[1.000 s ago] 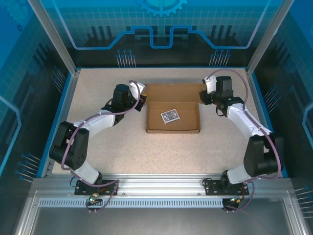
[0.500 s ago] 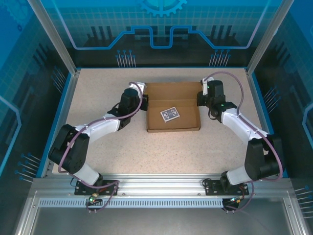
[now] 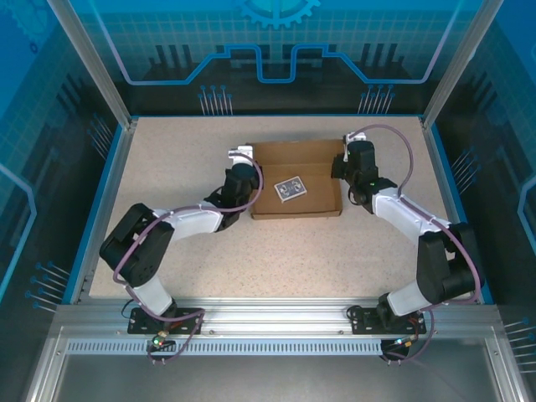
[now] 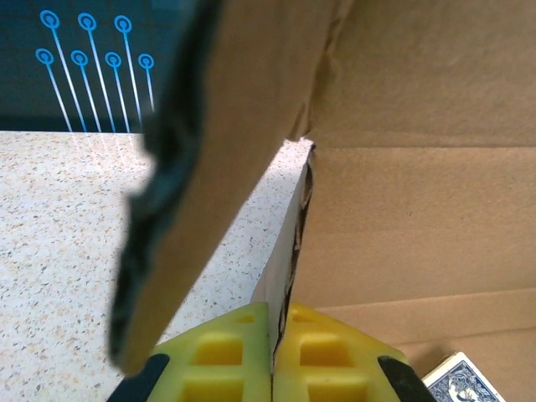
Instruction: Fold the paper box
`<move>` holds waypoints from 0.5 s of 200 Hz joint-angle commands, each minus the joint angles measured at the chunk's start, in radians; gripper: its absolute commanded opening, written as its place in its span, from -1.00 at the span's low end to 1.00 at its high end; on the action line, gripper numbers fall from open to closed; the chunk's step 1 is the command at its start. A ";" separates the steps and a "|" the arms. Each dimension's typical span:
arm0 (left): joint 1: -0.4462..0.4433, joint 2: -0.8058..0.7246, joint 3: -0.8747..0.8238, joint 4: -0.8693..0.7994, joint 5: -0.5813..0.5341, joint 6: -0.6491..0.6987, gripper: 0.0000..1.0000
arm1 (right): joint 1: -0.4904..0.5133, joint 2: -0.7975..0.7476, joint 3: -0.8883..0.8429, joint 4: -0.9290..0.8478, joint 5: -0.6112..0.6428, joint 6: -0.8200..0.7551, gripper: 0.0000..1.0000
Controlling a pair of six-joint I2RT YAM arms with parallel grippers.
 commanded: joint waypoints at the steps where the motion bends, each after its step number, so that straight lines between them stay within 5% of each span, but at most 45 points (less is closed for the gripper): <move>1: -0.035 0.014 -0.037 0.156 -0.092 -0.009 -0.90 | 0.023 -0.003 -0.043 0.094 0.013 0.052 -1.00; 100: -0.164 0.069 -0.240 0.425 -0.175 0.067 -0.81 | 0.047 -0.079 -0.307 0.316 0.021 0.014 -1.00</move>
